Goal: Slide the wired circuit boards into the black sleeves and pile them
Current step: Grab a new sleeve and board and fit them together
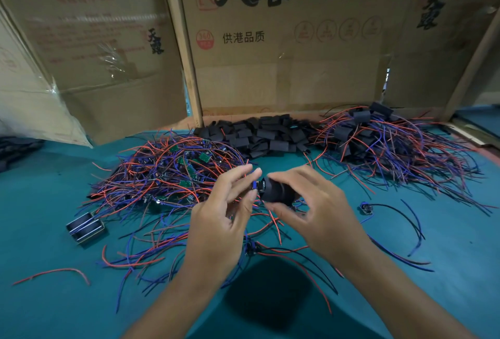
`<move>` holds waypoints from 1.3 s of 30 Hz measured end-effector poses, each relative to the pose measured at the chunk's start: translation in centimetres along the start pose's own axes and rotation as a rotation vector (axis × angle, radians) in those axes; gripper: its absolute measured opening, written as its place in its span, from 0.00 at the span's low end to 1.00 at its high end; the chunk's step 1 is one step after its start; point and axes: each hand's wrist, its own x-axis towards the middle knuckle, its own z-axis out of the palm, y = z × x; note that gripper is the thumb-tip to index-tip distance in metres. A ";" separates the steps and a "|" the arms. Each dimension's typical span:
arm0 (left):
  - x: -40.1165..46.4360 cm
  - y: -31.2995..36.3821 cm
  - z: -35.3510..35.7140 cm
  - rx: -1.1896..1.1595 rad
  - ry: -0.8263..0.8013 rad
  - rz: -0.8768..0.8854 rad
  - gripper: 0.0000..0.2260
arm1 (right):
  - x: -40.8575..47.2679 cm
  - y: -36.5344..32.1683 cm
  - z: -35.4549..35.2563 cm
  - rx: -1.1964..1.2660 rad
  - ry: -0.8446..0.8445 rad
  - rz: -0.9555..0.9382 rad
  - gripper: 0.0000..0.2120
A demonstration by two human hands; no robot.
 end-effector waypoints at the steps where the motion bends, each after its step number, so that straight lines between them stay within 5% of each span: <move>1: -0.1 0.1 0.0 0.035 -0.017 0.027 0.15 | 0.0 -0.1 -0.1 -0.009 -0.014 -0.007 0.15; 10: 0.6 0.0 -1.1 0.382 -0.170 0.078 0.24 | -0.1 0.7 0.1 -0.013 -0.032 0.016 0.12; 13: 1.0 -0.1 -1.6 0.468 -0.144 0.048 0.19 | -0.1 0.9 0.3 -0.029 -0.024 0.001 0.10; 17: 1.1 -0.6 -1.4 0.267 -0.191 -0.041 0.04 | -0.1 0.9 0.2 -0.044 -0.016 -0.015 0.10; 27: 1.2 -0.3 -1.7 0.317 -0.109 0.185 0.07 | 0.1 0.8 -0.6 -0.124 -0.130 -0.015 0.13; 39: 1.3 0.1 -1.8 0.207 -0.097 0.131 0.08 | 0.5 0.4 -1.3 -0.035 -0.194 -0.019 0.23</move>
